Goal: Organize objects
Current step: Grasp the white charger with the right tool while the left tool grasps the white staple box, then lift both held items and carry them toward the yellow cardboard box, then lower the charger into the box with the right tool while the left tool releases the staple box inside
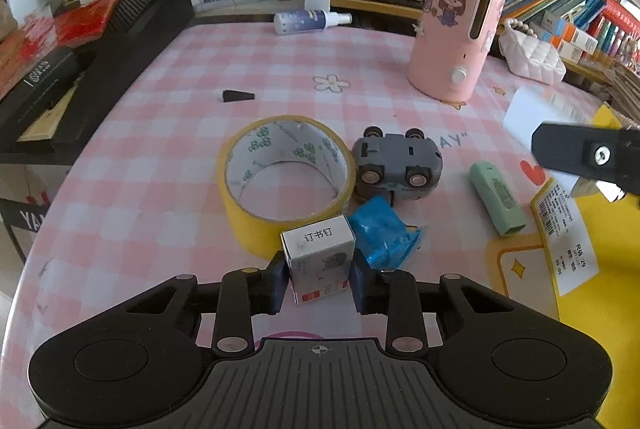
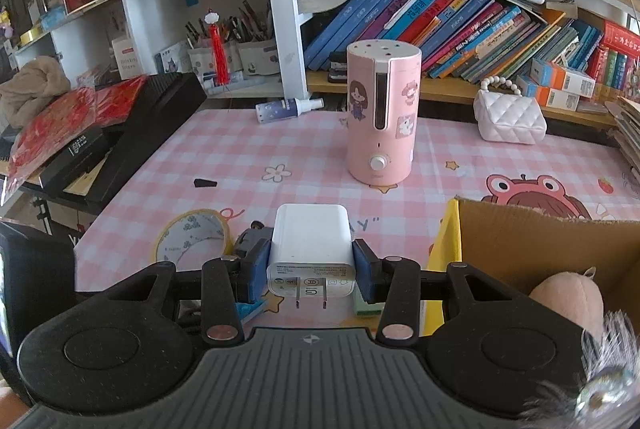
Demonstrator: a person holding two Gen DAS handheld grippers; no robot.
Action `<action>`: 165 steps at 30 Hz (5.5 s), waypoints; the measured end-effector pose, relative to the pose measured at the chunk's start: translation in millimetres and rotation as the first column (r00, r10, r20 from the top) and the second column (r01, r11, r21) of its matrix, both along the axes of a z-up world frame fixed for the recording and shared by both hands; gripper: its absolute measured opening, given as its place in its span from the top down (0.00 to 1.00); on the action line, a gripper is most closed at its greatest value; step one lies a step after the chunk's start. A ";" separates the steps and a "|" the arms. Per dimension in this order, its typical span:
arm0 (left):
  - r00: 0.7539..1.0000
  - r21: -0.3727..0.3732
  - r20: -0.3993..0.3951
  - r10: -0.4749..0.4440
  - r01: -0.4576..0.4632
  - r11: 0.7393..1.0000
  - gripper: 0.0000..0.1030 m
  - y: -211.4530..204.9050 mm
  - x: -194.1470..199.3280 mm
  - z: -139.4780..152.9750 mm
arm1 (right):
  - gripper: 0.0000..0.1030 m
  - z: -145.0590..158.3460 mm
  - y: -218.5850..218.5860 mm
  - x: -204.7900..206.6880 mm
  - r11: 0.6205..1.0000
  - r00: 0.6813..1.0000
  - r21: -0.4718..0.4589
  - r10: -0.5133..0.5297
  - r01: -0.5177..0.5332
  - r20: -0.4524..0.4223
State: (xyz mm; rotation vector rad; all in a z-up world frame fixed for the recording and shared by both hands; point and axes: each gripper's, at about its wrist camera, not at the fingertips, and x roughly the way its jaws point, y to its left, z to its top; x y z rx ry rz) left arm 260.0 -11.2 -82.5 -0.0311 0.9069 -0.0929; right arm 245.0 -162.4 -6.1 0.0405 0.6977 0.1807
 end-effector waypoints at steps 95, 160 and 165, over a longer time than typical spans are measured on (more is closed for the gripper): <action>0.790 -0.043 0.160 -0.591 0.604 0.796 0.71 -86.0 -250.7 67.0 | 0.60 -10.3 -94.8 -312.9 0.858 0.853 0.020 -0.507 0.513 -0.123; 0.889 0.132 0.098 -0.448 0.435 0.891 0.71 -238.3 -70.9 41.4 | 0.60 -18.8 -222.9 -110.0 0.998 0.976 0.056 -0.029 0.042 -0.216; 0.886 0.131 0.097 -0.453 0.440 0.889 0.71 -243.8 -67.7 40.7 | 0.60 -17.8 -226.4 -108.6 0.997 0.975 0.055 -0.036 0.049 -0.221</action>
